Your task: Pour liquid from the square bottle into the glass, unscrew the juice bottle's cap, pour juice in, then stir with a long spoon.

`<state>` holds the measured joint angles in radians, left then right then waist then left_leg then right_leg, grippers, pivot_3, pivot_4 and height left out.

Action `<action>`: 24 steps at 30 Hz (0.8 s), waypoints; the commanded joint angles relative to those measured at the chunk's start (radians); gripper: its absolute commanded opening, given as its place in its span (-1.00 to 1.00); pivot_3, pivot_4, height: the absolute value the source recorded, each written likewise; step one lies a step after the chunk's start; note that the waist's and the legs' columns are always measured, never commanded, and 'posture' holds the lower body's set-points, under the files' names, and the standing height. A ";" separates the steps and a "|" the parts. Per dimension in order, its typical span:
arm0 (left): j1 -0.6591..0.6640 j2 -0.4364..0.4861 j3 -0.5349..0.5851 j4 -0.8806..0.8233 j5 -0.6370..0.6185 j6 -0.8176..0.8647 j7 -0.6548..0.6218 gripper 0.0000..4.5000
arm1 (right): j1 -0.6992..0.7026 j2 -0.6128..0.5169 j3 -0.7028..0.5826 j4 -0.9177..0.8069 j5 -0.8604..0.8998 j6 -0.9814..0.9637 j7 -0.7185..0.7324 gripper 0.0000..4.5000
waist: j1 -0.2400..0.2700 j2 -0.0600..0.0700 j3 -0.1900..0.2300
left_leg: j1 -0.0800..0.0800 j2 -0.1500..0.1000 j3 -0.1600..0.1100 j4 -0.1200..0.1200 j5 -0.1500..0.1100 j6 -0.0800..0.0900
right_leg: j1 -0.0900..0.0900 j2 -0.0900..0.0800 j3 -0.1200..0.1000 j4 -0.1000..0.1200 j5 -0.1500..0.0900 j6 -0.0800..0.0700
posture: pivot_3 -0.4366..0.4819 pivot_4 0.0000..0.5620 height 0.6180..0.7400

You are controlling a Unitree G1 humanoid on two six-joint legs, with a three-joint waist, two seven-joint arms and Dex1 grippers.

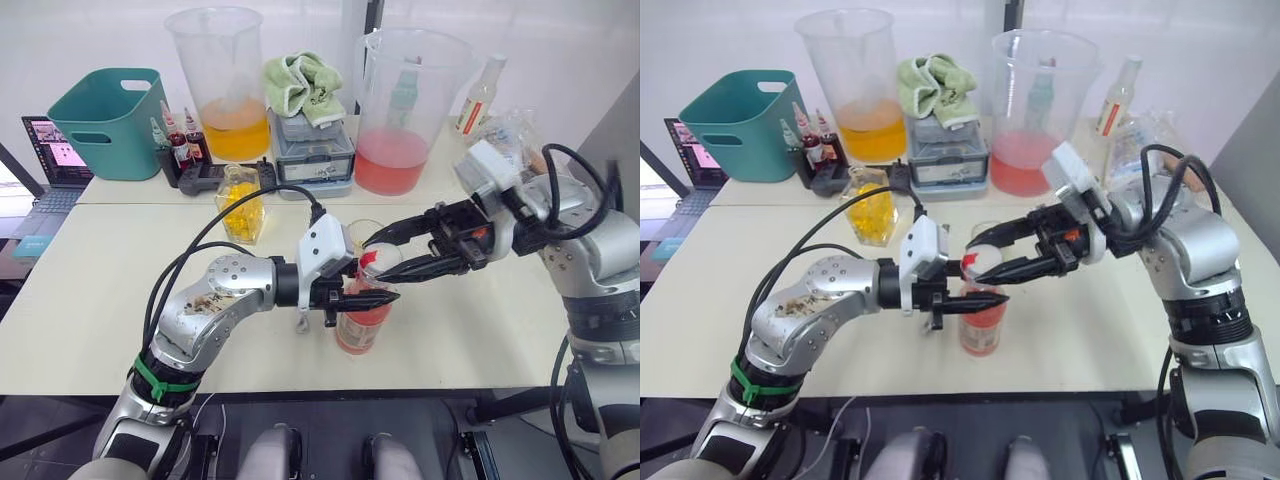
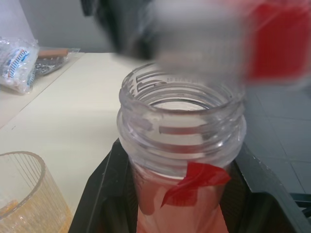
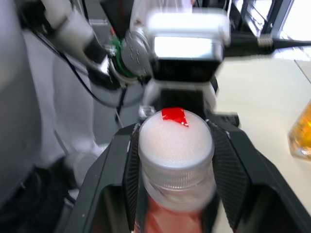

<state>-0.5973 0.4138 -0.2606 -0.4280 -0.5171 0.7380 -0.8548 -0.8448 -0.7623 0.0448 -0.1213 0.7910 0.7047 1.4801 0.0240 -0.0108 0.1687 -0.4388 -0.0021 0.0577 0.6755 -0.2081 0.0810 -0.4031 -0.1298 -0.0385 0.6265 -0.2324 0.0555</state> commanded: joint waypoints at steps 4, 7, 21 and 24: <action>0.016 -0.004 -0.040 0.012 -0.023 0.036 -0.019 -0.28 | 0.012 -0.013 -0.124 -0.061 0.120 0.109 -0.099 -0.29 | 0.000 0.000 0.000 | 0.000 0.000 0.000 0.000 0.000 0.000 | 0.000 0.000 0.000 0.000 0.000 0.000 | -0.05 -0.47 0.93; 0.015 -0.004 -0.040 0.015 -0.020 0.032 -0.023 -0.28 | 0.025 -0.041 -0.201 -0.044 0.124 0.120 -0.169 -0.29 | 0.003 0.000 0.000 | 0.000 0.000 0.000 0.000 0.000 0.000 | 0.000 -0.001 0.000 0.000 0.000 0.000 | -0.05 -0.47 0.93; 0.022 0.008 -0.022 0.033 -0.005 -0.016 -0.035 -0.28 | 0.353 -0.080 -0.477 0.114 -0.182 -0.072 -0.652 -0.29 | 0.011 0.000 0.000 | 0.000 0.000 0.003 -0.001 0.000 0.000 | -0.001 -0.001 0.001 -0.001 0.000 0.000 | -0.05 -0.47 0.93; 0.026 0.010 -0.019 0.034 -0.003 -0.024 -0.033 -0.28 | 0.417 -0.044 -0.495 0.117 -0.232 -0.111 -0.745 -0.29 | 0.008 0.001 -0.001 | 0.000 0.000 0.004 -0.001 0.000 0.000 | -0.001 0.000 0.002 0.000 0.000 0.000 | -0.05 -0.47 0.93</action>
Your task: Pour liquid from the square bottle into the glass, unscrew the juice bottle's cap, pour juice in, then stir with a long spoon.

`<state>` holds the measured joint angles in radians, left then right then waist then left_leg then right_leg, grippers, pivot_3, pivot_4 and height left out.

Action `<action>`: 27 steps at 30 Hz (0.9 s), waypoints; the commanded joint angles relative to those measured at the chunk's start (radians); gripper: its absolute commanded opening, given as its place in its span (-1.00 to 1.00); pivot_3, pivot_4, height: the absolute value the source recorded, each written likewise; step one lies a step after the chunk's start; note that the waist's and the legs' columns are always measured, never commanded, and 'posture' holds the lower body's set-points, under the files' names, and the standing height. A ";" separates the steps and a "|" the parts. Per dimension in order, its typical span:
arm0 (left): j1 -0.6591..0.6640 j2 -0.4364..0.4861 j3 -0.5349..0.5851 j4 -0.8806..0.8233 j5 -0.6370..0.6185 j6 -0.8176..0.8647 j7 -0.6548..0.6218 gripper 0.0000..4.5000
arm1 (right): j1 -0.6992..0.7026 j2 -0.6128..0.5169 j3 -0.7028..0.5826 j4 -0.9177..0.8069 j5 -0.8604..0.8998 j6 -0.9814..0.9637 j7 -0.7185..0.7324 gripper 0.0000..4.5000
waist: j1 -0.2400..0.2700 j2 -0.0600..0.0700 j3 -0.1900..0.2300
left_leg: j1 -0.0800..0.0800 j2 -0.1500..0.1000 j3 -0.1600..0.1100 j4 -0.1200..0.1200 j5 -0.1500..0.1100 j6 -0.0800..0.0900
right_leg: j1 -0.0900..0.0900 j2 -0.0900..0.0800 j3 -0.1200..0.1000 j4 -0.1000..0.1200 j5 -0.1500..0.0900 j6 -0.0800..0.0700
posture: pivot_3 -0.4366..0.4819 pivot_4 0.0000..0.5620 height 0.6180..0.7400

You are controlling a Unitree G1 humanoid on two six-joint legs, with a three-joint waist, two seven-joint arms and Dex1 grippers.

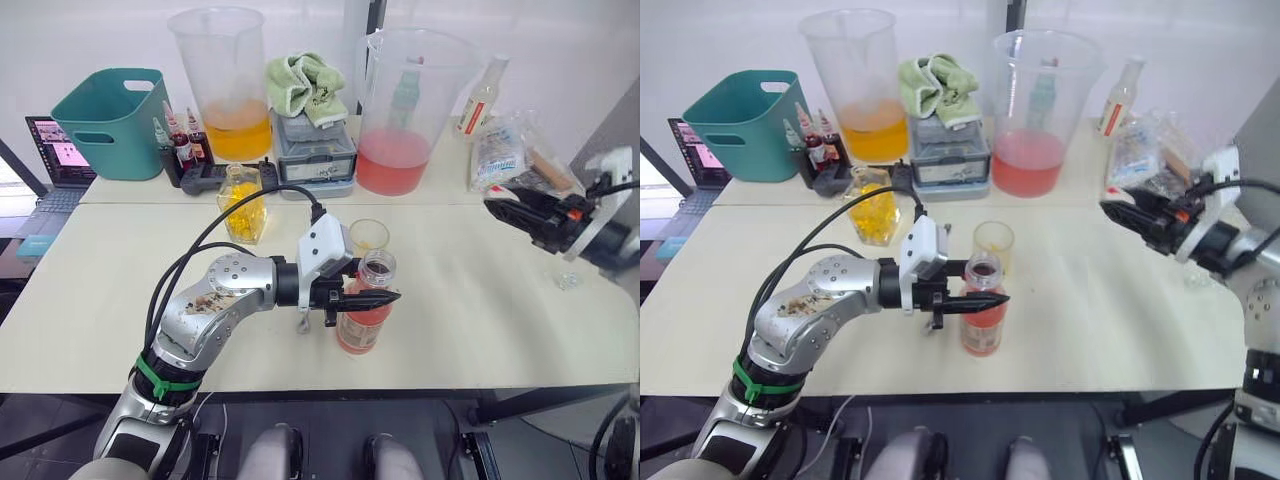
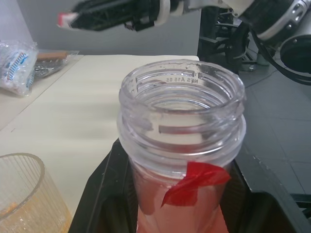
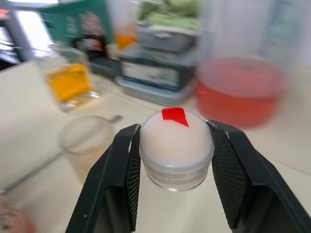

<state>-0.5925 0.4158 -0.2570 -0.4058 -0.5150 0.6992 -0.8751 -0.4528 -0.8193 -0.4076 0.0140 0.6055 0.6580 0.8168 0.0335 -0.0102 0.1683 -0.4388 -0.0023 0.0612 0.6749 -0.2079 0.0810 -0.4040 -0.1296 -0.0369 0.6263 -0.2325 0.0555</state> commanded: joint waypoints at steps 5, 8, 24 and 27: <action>0.026 -0.010 -0.008 0.014 -0.014 -0.006 -0.010 -0.28 | 0.101 0.117 -0.050 0.062 -0.190 -0.148 -0.336 -0.29 | 0.000 0.000 0.000 | 0.000 0.000 0.000 0.001 0.000 0.000 | 0.001 0.001 0.000 0.000 0.000 0.000 | -0.05 -0.47 0.93; 0.025 -0.011 -0.004 0.013 -0.009 -0.011 -0.005 -0.28 | 0.100 0.201 -0.037 0.141 -0.299 -0.223 -0.527 -0.29 | -0.001 0.000 0.000 | 0.000 -0.001 0.000 0.001 0.000 -0.001 | 0.001 0.001 0.000 0.000 0.000 0.000 | -0.05 -0.47 0.93; 0.035 0.004 0.012 -0.009 -0.014 -0.005 0.003 -0.28 | 0.101 0.457 0.042 0.166 -0.414 -0.309 -0.789 -0.29 | -0.016 0.003 -0.001 | 0.000 -0.001 -0.001 0.001 0.001 -0.001 | 0.001 0.002 0.001 0.001 0.000 0.001 | -0.05 -0.47 0.93; 0.039 0.012 0.015 -0.015 -0.019 -0.006 -0.004 -0.28 | 0.097 0.461 0.039 0.186 -0.407 -0.331 -0.788 -0.29 | -0.022 0.003 -0.001 | 0.000 -0.001 -0.001 0.000 0.001 -0.001 | 0.001 0.002 0.001 0.001 0.000 0.001 | -0.05 -0.47 0.93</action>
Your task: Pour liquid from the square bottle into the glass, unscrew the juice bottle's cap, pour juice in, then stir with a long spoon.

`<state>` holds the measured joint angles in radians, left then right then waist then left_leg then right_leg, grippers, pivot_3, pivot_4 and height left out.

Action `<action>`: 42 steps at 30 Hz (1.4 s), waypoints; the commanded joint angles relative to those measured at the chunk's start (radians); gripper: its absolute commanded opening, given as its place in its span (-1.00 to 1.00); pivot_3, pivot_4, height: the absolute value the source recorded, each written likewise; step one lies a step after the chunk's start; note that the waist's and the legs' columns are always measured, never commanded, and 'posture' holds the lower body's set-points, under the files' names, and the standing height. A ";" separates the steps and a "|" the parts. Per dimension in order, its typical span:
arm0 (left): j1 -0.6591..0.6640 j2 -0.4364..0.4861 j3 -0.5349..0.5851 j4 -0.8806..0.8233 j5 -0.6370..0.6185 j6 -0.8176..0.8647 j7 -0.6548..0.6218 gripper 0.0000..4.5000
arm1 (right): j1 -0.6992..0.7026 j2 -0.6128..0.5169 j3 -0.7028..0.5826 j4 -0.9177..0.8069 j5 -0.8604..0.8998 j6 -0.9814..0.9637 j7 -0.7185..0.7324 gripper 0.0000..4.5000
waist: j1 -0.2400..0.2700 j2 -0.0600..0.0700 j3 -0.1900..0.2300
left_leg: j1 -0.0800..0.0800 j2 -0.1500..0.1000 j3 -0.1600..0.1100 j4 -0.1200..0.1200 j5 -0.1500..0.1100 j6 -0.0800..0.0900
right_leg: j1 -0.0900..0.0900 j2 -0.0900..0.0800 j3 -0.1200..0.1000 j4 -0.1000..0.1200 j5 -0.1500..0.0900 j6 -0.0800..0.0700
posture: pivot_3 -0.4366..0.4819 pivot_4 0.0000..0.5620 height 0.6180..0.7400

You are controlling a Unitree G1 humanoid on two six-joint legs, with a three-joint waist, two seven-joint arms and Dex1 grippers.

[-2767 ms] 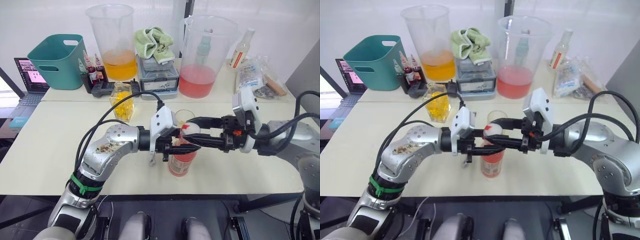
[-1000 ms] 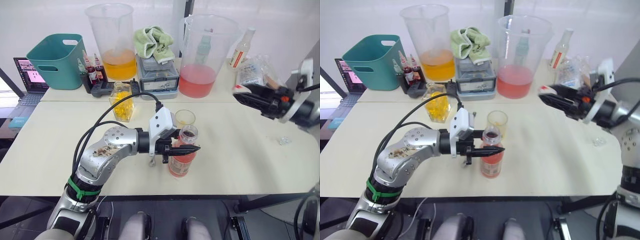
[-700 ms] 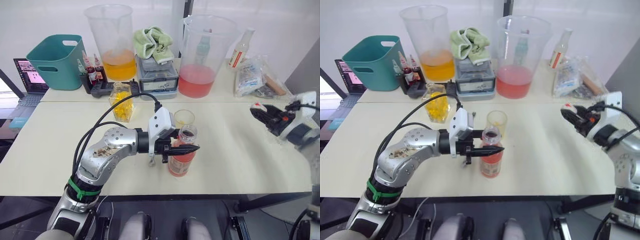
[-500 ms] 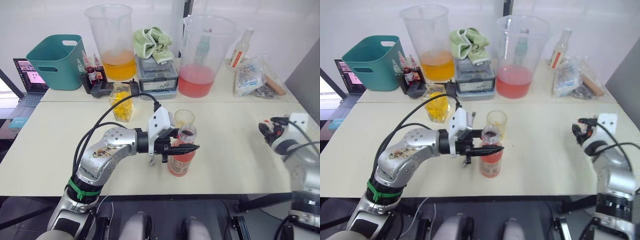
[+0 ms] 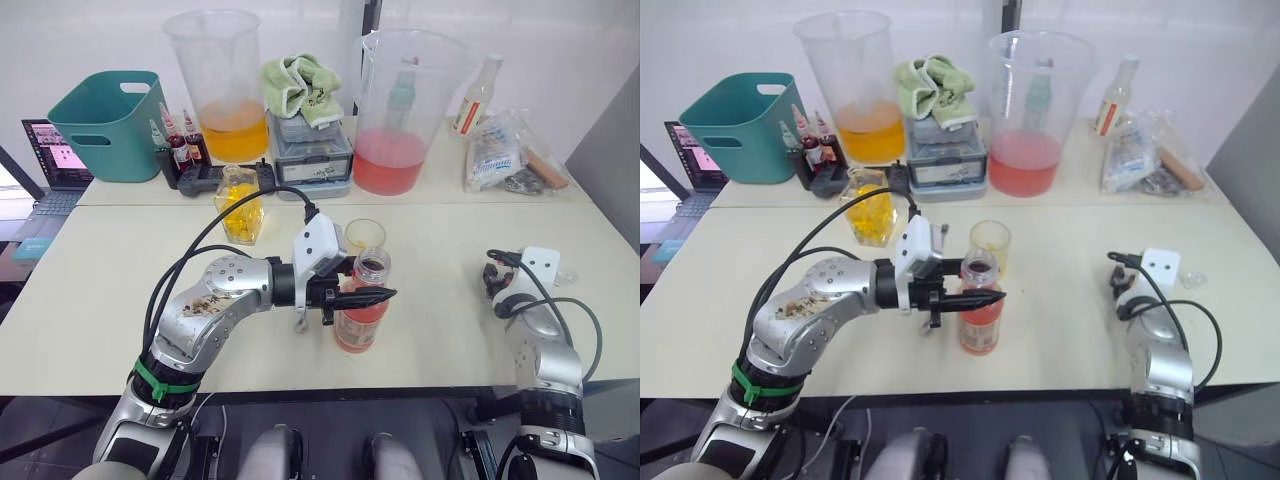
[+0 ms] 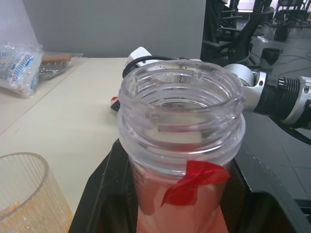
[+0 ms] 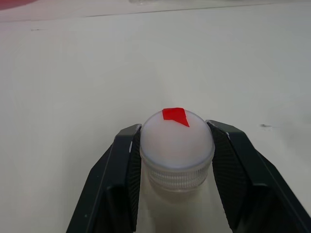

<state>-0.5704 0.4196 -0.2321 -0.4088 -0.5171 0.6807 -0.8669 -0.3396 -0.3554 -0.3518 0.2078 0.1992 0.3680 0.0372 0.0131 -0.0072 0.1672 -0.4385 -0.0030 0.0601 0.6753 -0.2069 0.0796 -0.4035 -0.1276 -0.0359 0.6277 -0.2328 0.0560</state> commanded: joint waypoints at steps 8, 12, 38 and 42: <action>0.033 0.025 -0.003 -0.028 -0.030 -0.002 -0.041 -0.28 | -0.009 -0.021 -0.030 -0.098 0.050 0.027 0.028 0.76 | -0.004 0.000 0.000 | 0.000 0.000 0.000 0.000 0.000 0.000 | -0.001 0.000 0.001 0.000 0.000 0.000 | -0.05 -0.47 0.93; 0.042 0.027 0.018 -0.039 -0.038 -0.034 -0.043 -0.28 | -0.048 -0.068 -0.019 -0.218 0.088 0.143 0.066 0.99 | -0.004 0.000 0.000 | 0.000 0.000 0.000 -0.001 0.000 0.000 | -0.001 0.001 0.002 0.000 0.000 0.000 | -0.05 -0.47 0.93; 0.087 0.338 0.438 -0.122 -0.414 0.114 -0.077 -0.28 | -0.316 -0.342 0.084 -0.413 0.419 0.588 0.501 0.99 | 0.001 -0.001 0.001 | -0.001 0.000 0.000 -0.002 0.000 0.000 | -0.001 0.000 0.001 -0.002 0.000 -0.001 | -0.05 -0.47 0.93; 0.034 0.366 0.472 -0.088 -0.427 0.122 -0.044 -0.28 | -0.314 -0.347 0.101 -0.408 0.408 0.579 0.514 0.99 | 0.004 -0.002 0.002 | -0.001 0.000 0.000 -0.001 0.000 0.000 | -0.001 0.000 0.000 -0.002 0.000 0.000 | -0.05 -0.47 0.93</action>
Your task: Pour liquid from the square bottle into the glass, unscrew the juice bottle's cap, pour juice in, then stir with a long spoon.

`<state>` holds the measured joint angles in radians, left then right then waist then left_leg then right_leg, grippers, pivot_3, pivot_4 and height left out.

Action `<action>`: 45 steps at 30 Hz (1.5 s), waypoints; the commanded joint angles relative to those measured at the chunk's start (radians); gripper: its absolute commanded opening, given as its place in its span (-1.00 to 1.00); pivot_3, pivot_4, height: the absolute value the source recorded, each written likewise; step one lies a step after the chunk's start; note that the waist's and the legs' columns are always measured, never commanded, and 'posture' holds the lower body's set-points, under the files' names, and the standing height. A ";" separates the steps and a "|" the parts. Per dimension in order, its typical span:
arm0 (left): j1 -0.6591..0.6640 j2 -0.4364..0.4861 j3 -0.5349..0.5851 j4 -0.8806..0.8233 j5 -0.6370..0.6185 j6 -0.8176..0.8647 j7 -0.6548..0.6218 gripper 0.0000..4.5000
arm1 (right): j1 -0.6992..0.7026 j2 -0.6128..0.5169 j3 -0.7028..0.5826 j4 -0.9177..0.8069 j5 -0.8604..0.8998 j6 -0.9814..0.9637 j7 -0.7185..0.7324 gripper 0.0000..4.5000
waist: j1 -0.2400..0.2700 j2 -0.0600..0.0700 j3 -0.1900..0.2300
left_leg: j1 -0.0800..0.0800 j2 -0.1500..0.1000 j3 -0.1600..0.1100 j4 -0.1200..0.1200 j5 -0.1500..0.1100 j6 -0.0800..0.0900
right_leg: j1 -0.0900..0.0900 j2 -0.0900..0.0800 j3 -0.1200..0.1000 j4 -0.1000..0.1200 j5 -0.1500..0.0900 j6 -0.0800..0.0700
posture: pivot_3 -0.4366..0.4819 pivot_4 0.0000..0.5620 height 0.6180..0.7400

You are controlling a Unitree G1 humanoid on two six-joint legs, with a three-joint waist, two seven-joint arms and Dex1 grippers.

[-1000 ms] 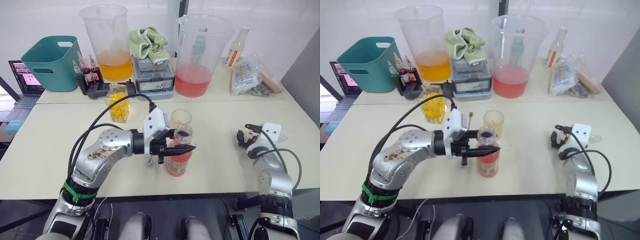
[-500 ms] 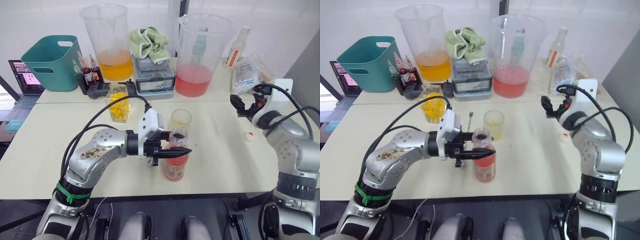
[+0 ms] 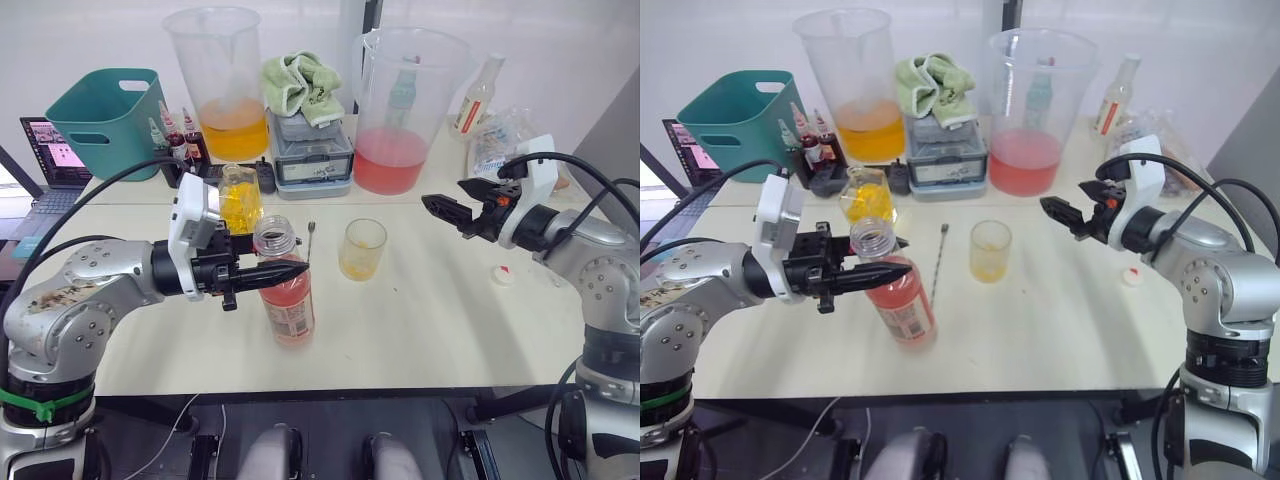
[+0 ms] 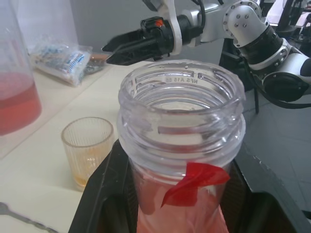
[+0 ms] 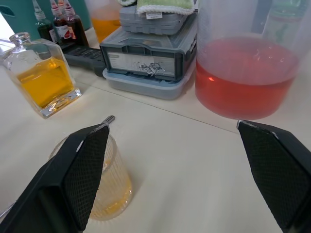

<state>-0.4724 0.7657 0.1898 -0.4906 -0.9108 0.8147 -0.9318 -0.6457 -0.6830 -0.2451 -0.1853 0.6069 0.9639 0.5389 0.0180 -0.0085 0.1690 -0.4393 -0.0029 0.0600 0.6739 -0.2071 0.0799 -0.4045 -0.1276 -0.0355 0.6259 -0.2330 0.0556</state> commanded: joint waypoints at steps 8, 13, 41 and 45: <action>-0.213 -0.037 -0.035 0.158 0.122 -0.085 0.112 -0.28 | -0.016 -0.014 -0.015 -0.094 0.066 0.018 0.039 0.99 | -0.003 -0.001 0.001 | 0.000 0.000 0.000 0.000 0.000 -0.001 | 0.000 0.001 0.000 0.001 0.000 0.000 | -0.05 -0.47 0.93; -0.242 -0.094 -0.074 0.231 0.206 -0.158 0.117 -0.28 | 0.001 -0.034 -0.039 -0.183 0.142 0.071 0.054 0.99 | -0.004 -0.002 0.001 | -0.001 0.000 0.000 0.000 0.000 0.000 | -0.001 0.001 -0.001 0.001 0.000 0.000 | -0.05 -0.47 0.93; -0.659 -0.334 -0.509 1.014 1.116 -0.900 0.355 -0.28 | 0.251 -0.077 -0.171 -0.524 0.456 0.121 -0.193 0.99 | 0.009 -0.004 0.002 | -0.004 0.000 0.000 0.001 0.000 0.000 | -0.002 0.000 -0.002 0.000 0.000 0.000 | -0.05 -0.47 0.93; -0.646 -0.369 -0.538 1.057 1.174 -0.975 0.386 -0.28 | 0.271 -0.100 -0.172 -0.535 0.482 0.117 -0.224 0.99 | 0.008 -0.004 0.002 | -0.004 0.000 0.000 0.001 0.000 0.001 | -0.002 0.000 -0.002 0.000 0.000 0.000 | -0.05 -0.47 0.93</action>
<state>-1.0833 0.4020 -0.3545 0.5902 0.2412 -0.1034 -0.5810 -0.3716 -0.7686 -0.3872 -0.6883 1.0632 1.0909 0.3267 0.0264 -0.0127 0.1712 -0.4434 -0.0027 0.0597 0.6744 -0.2075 0.0806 -0.4072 -0.1278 -0.0380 0.6261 -0.2326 0.0560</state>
